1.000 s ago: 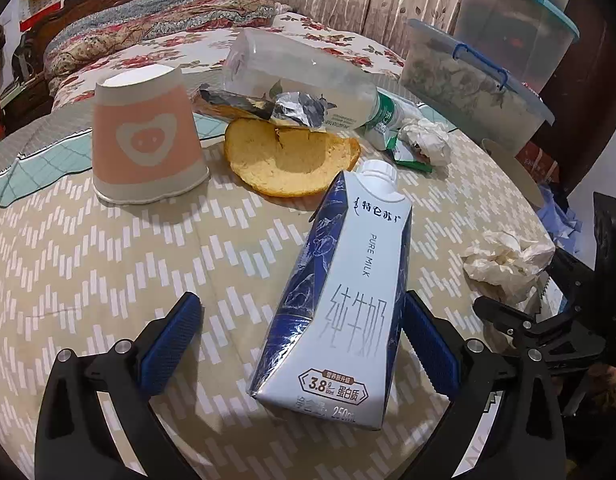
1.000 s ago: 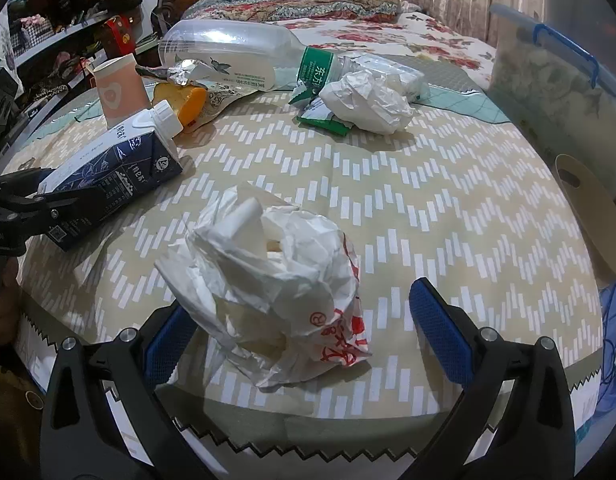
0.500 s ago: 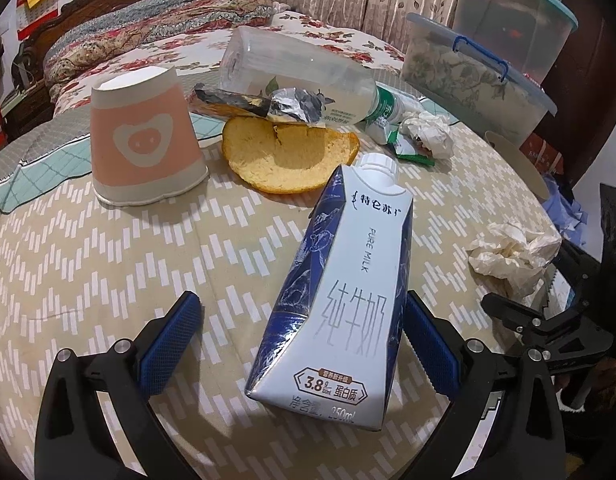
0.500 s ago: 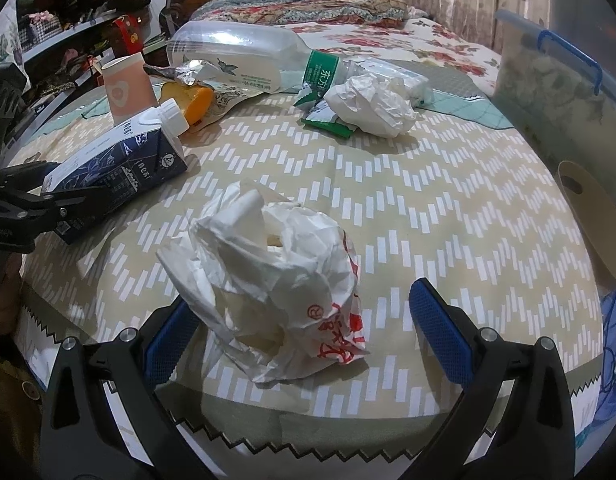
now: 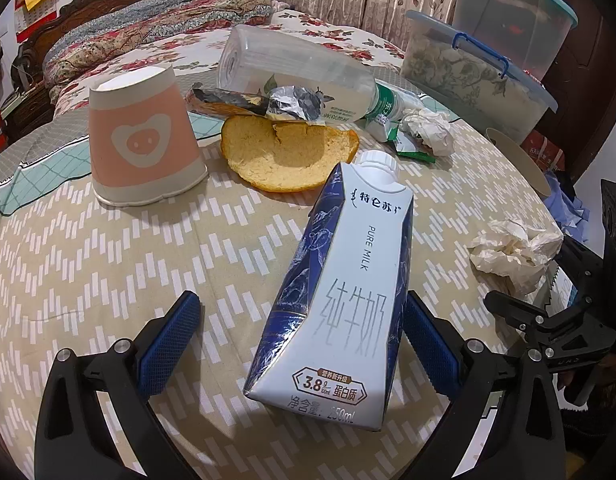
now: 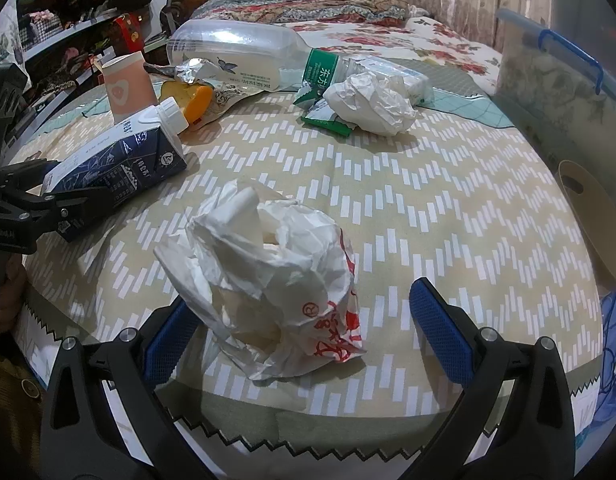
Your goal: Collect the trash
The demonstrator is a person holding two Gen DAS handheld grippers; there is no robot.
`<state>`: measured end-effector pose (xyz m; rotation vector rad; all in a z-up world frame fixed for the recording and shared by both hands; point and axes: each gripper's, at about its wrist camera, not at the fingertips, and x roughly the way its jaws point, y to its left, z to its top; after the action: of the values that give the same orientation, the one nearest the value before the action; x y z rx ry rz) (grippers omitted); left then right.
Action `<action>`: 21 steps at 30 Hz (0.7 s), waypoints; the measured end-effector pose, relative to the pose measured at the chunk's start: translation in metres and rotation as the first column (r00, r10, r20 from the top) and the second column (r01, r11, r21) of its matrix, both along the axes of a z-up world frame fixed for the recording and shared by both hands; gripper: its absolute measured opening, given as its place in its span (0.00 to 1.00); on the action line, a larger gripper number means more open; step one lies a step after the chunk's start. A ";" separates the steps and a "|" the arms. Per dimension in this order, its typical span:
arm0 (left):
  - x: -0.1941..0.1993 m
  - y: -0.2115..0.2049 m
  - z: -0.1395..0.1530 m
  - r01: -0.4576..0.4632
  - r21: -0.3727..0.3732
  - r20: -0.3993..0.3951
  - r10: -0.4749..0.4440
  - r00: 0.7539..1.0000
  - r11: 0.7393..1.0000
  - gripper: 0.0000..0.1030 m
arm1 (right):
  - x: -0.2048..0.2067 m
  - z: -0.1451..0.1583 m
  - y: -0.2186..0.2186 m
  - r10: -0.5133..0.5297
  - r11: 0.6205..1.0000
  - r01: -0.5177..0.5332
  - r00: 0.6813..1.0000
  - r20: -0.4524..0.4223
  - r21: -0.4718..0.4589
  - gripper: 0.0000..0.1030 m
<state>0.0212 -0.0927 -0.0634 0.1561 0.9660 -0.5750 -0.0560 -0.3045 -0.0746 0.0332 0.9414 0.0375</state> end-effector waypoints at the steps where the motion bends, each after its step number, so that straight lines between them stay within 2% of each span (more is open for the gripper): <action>1: 0.000 0.000 0.000 0.000 -0.001 0.000 0.000 1.000 1.000 0.92 | 0.000 0.000 0.000 0.002 1.000 -0.002 1.000 0.001 0.000 0.97; 12: 0.001 0.007 0.001 0.004 -0.030 -0.007 -0.004 1.000 1.000 0.92 | -0.001 0.000 -0.001 0.013 1.000 -0.013 1.000 -0.004 -0.003 0.97; 21: 0.000 0.009 0.002 0.004 -0.024 -0.005 -0.005 1.000 1.000 0.92 | -0.002 0.000 -0.002 0.017 1.000 -0.017 1.000 0.003 -0.003 0.97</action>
<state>0.0216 -0.0839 -0.0615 0.1356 0.9639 -0.5911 -0.0579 -0.3067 -0.0746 0.0225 0.9390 0.0520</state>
